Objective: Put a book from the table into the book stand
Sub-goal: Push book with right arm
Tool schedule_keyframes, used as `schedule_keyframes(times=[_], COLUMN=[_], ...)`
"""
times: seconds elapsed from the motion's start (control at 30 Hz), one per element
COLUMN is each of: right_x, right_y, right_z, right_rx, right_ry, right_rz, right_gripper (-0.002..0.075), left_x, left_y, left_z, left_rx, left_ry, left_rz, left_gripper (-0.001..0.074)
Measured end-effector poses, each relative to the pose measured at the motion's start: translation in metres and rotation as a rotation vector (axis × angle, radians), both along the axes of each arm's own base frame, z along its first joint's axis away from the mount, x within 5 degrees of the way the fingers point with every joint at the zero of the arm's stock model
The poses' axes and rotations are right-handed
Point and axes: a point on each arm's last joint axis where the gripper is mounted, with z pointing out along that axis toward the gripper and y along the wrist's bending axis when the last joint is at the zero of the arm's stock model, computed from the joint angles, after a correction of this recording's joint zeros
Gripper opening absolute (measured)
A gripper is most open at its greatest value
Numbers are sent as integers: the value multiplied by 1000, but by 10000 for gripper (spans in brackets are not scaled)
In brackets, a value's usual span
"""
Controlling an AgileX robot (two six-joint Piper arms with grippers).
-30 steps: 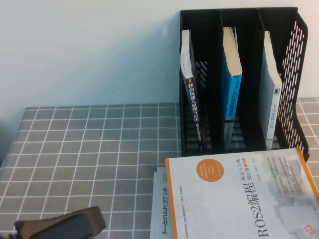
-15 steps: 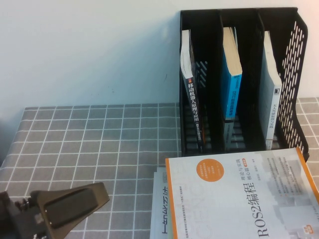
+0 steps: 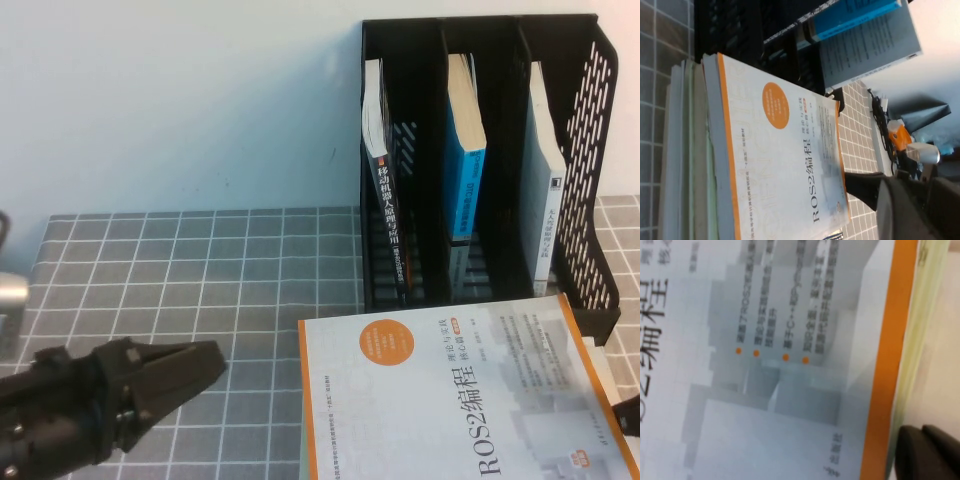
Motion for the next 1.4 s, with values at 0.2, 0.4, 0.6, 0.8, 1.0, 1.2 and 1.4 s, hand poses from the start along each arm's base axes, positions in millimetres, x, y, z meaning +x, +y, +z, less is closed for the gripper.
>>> schedule_keyframes(times=[0.2, 0.4, 0.6, 0.8, 1.0, 1.2, 1.4], right_x=[5, 5, 3, 4, 7, 6, 6], right_y=[-2, -2, 1, 1, 4, 8, 9], right_z=[1, 1, 2, 3, 10, 12, 12], right_rx=[-16, -12, 15, 31, 57, 105, 120], right_ry=[-46, -44, -26, -28, -27, -7, -6], right_rz=[-41, -39, -31, -41, -18, -18, -17], right_gripper=[-3, -3, -3, -3, -3, -3, -3], left_x=[23, 45, 58, 68, 72, 75, 78], left_y=[-7, -9, -18, -25, -25, -26, -23], left_z=[-22, -53, -77, -90, -101, -106, -111], left_rx=[-2, 29, -13, -70, -56, -45, -21], left_ry=[72, 190, 228, 264, 272, 267, 307], left_rz=[-63, -67, -187, -278, -297, -305, -253], left_gripper=[304, 356, 440, 458, 496, 503, 503])
